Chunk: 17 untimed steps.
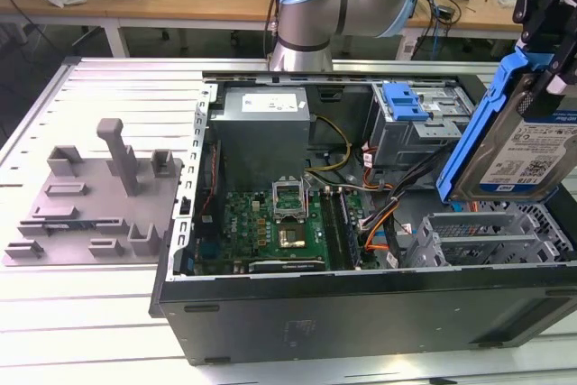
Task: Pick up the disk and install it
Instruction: 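Insert the disk into the insertion slot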
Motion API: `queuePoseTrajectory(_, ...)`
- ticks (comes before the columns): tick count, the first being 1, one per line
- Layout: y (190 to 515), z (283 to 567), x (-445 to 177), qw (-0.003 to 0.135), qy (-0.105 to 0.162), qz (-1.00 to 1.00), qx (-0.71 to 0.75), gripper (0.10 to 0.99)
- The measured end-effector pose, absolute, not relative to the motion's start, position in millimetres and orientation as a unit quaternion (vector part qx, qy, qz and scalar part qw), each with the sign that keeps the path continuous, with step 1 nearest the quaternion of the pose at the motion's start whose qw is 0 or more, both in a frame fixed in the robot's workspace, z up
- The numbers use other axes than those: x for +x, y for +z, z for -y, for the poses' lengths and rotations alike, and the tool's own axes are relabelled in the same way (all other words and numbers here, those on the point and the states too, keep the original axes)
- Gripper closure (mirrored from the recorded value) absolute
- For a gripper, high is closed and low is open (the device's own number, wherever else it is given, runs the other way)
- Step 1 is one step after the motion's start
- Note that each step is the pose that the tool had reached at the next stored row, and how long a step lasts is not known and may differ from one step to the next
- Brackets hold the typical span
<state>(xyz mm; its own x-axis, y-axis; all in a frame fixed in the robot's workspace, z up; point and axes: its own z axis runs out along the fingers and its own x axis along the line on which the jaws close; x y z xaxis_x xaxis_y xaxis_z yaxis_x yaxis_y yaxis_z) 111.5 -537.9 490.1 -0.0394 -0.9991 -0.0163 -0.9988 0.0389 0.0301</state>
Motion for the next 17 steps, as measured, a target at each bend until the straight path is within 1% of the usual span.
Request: queuePoseTrajectory(17,489.7,538.2,111.5,0.005,-0.016,0.716,0.698,0.718)
